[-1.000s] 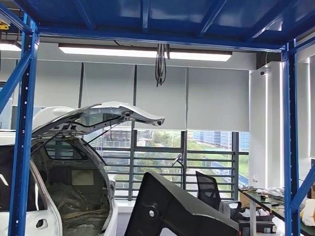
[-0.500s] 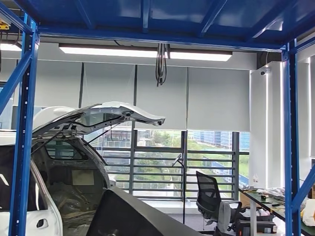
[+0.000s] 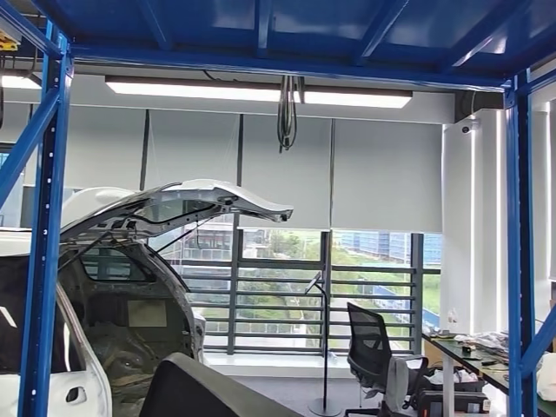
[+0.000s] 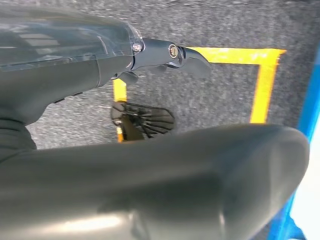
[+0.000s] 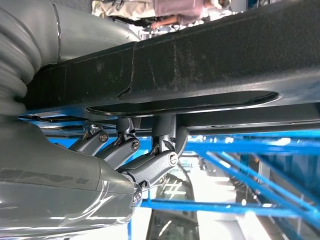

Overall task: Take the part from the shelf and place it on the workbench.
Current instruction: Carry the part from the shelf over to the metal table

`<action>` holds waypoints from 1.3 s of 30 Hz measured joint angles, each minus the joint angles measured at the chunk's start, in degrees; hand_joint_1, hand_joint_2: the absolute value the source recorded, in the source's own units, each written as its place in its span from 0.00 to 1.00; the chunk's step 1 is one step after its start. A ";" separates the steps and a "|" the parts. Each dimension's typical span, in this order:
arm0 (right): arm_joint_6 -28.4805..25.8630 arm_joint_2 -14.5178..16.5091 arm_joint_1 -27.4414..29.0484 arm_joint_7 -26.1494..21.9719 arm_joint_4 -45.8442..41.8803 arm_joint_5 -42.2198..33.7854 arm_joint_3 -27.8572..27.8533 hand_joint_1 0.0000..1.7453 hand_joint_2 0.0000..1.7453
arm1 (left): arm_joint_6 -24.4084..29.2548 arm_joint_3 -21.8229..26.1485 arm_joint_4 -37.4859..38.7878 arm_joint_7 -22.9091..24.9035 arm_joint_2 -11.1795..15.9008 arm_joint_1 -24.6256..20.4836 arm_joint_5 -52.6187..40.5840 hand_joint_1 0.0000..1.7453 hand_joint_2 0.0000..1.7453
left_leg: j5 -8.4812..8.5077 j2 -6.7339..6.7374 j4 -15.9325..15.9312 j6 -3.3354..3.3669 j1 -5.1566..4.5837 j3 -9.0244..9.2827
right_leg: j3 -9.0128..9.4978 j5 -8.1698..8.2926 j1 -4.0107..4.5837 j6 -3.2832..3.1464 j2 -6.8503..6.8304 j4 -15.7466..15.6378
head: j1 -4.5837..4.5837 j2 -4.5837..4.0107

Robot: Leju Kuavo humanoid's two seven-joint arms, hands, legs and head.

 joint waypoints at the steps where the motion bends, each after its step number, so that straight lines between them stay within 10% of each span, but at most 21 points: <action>1: -0.03 -0.18 0.04 -0.13 0.22 -0.08 0.00 1.00 1.00 | 0.02 0.00 0.00 0.28 0.16 0.21 -0.03 0.00 1.00 | -0.01 -0.04 0.02 -0.03 -0.04 0.07 | 0.10 1.43 0.01 -0.11 0.00 -1.11 | 0.00 0.00; 4: -0.04 -0.38 -0.02 -0.51 0.61 -0.16 0.01 1.00 1.00 | 0.26 0.01 0.00 0.82 0.55 0.50 -0.14 0.00 1.00 | -0.07 -0.18 0.06 -0.38 -0.09 0.22 | 3.95 7.67 0.21 -0.73 0.05 -11.61 | 0.00 0.00; 9: -0.23 -0.47 0.02 -1.11 1.26 -0.05 0.03 1.00 1.00 | 0.68 0.01 0.00 1.07 1.14 0.89 -0.40 0.00 1.00 | -0.08 -0.15 -0.04 -2.14 0.30 -0.13 | 4.85 9.66 0.75 -2.33 0.29 -15.30 | 0.05 0.01; 13: -0.24 -0.43 -0.02 -1.20 1.58 0.00 0.05 1.00 1.00 | 0.69 0.00 0.00 1.02 1.49 0.94 -0.52 0.00 1.00 | -7.09 -0.09 9.34 -2.82 0.47 -3.32 | 4.16 10.79 0.66 -3.63 -0.16 -15.96 | 0.07 0.00; 16: -0.24 -0.44 0.10 -1.20 2.03 0.01 0.09 1.00 1.00 | 0.69 0.00 0.00 0.72 1.72 0.97 -0.69 0.00 1.00 | -8.67 -0.07 13.61 -3.31 0.69 -3.62 | 3.16 11.53 0.69 -3.46 -0.25 -15.85 | 0.07 0.00; 20: -0.24 -0.35 -0.02 -1.20 2.22 0.02 0.08 1.00 1.00 | 0.69 -0.01 0.00 0.37 1.81 0.69 -1.03 0.00 1.00 | -4.19 -0.18 1.01 -3.72 1.31 4.11 | 1.64 12.22 0.75 -2.39 -0.13 -14.64 | 0.07 0.00; 23: -0.24 -0.15 0.03 -1.21 2.27 0.04 0.10 1.00 1.00 | 0.70 0.00 0.00 0.26 1.82 0.77 -1.05 0.00 1.00 | -3.63 -0.32 0.02 -2.58 0.90 4.12 | 0.94 13.08 0.71 -1.31 0.03 -14.32 | 0.05 0.00; 25: -0.24 -0.16 0.04 -1.21 2.33 0.04 0.09 1.00 1.00 | 0.71 0.01 0.00 0.27 1.83 0.83 -1.05 0.00 1.00 | -2.89 -0.06 -0.03 -1.50 0.78 3.64 | 0.52 12.00 0.46 -0.80 0.05 -13.49 | 0.05 0.00; 30: -0.24 -0.18 0.08 -1.22 2.43 0.03 0.07 1.00 1.00 | 0.87 0.02 0.00 0.33 1.90 0.78 -1.05 0.00 1.00 | -0.83 0.38 -0.03 0.08 0.02 1.20 | -2.88 1.83 0.45 -0.73 0.06 1.07 | 0.04 0.00; 32: -0.24 -0.17 0.11 -1.22 2.49 0.03 0.07 1.00 1.00 | 0.87 0.01 0.00 0.37 1.91 0.81 -1.05 0.00 1.00 | 0.01 0.40 -0.01 0.23 -0.43 0.10 | -0.30 2.52 0.87 -1.41 0.10 -0.18 | 0.05 0.00; 36: -0.24 0.18 -0.21 -1.22 2.40 0.03 0.05 1.00 1.00 | 0.90 -0.01 0.00 0.38 1.74 0.82 -1.14 0.00 1.00 | 1.50 0.37 -0.10 -0.16 -0.55 -1.14 | 9.91 5.71 2.69 -3.75 0.12 -15.56 | 0.07 0.00; 39: -0.24 0.38 -0.32 -1.23 2.34 0.01 0.03 1.00 1.00 | 1.05 -0.01 0.00 0.37 1.72 0.83 -1.27 0.00 1.00 | 2.53 0.37 -0.48 -1.04 -0.14 -1.45 | 10.58 6.86 2.99 -4.36 0.02 -17.89 | 0.07 0.00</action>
